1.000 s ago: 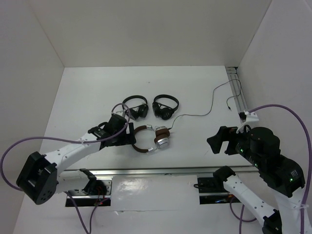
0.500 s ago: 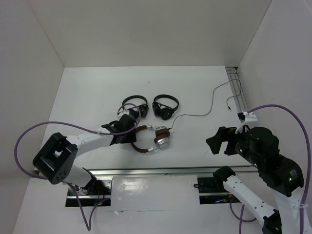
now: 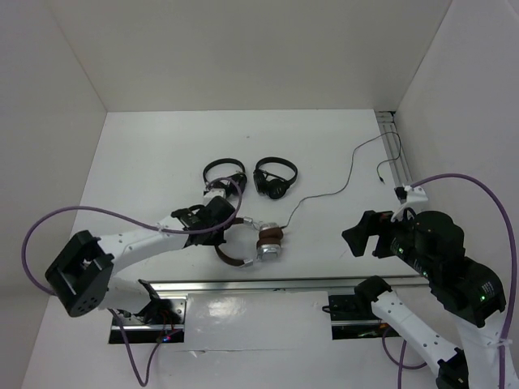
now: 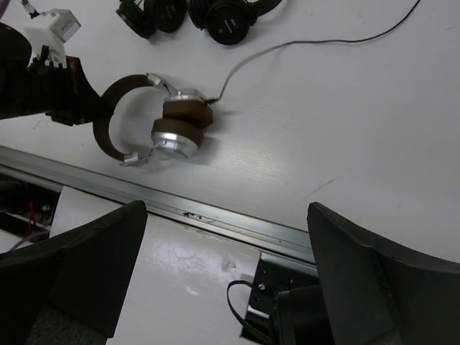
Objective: Wrap the headphones
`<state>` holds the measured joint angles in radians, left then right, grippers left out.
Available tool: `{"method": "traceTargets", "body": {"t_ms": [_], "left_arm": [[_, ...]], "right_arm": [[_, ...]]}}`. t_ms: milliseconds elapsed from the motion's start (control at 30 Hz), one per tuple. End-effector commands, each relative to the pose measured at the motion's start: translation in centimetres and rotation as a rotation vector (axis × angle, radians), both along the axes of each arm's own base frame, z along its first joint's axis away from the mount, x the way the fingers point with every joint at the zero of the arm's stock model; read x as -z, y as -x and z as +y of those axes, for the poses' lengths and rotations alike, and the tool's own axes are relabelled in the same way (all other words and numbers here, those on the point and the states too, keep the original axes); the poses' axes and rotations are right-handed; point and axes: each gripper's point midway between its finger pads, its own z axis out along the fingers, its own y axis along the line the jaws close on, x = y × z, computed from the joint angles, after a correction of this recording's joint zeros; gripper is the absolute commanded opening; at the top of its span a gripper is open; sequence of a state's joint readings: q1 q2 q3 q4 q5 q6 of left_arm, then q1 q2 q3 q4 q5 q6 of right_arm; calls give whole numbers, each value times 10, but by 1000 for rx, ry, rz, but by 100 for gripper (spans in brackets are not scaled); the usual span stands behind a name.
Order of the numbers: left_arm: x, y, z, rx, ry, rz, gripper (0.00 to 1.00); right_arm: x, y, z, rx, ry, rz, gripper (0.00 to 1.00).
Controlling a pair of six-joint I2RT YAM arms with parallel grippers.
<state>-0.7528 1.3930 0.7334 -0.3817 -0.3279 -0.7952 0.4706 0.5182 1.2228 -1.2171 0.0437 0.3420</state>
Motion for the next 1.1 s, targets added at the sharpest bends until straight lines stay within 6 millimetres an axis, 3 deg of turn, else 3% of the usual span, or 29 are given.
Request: {"method": "traceTargets", "body": {"t_ms": [0, 33, 100, 133, 167, 200, 233, 267, 333, 367, 400, 433, 467, 500, 533, 567, 700, 767, 867, 967, 1067], "left_arm": [[-52, 8, 2, 24, -8, -44, 0], [-82, 6, -2, 21, 34, -102, 0], [-107, 15, 11, -1, 5, -133, 0], [-123, 16, 12, -2, 25, -152, 0], [-158, 14, 13, -14, 80, -216, 0], [-173, 17, 16, -20, 92, -236, 0], [-183, 23, 32, -44, 52, -235, 0], [-216, 22, 35, -58, 89, -287, 0], [-241, 29, 59, -99, 44, -313, 0], [-273, 29, 65, -121, 81, -371, 0], [-289, 29, 77, -150, 66, -409, 0], [-300, 29, 81, -162, 57, -423, 0], [-326, 33, 91, -179, 81, -459, 0], [-338, 33, 94, -183, 79, -480, 0], [-350, 29, 91, -172, 79, -498, 0], [-375, 29, 93, -144, 109, -545, 0], [-412, 34, 85, -85, 211, -593, 0], [-418, 34, 82, -61, 218, -600, 0], [-418, 37, 73, -16, 251, -586, 0], [-416, 40, 55, 92, 295, -594, 0], [-424, 47, 49, 135, 358, -619, 0]], "right_arm": [[-27, -8, 11, -43, -53, -106, 100], [-41, -5, 15, -69, -97, -170, 100], [-49, 2, 28, -156, -147, -224, 100], [-64, 6, 31, -183, -189, -305, 100], [-67, 8, 35, -207, -206, -328, 100], [-64, 9, 40, -237, -218, -331, 100], [-69, 9, 43, -245, -243, -356, 100], [-69, 8, 45, -255, -247, -359, 100], [-68, 0, 50, -253, -261, -373, 100], [-68, -3, 52, -251, -272, -379, 100], [-61, -10, 55, -251, -271, -374, 100], [-71, -17, 57, -232, -312, -408, 100], [-73, -21, 58, -219, -333, -430, 100], [-62, -30, 62, -205, -342, -414, 100], [-64, -32, 64, -203, -367, -432, 100], [-75, -36, 68, -213, -415, -476, 100], [-68, -53, 88, -266, -443, -466, 100], [-56, -65, 94, -261, -427, -422, 100], [-59, -73, 95, -258, -395, -435, 100], [-47, -86, 99, -270, -314, -407, 100], [-46, -89, 99, -280, -271, -410, 100]]}}
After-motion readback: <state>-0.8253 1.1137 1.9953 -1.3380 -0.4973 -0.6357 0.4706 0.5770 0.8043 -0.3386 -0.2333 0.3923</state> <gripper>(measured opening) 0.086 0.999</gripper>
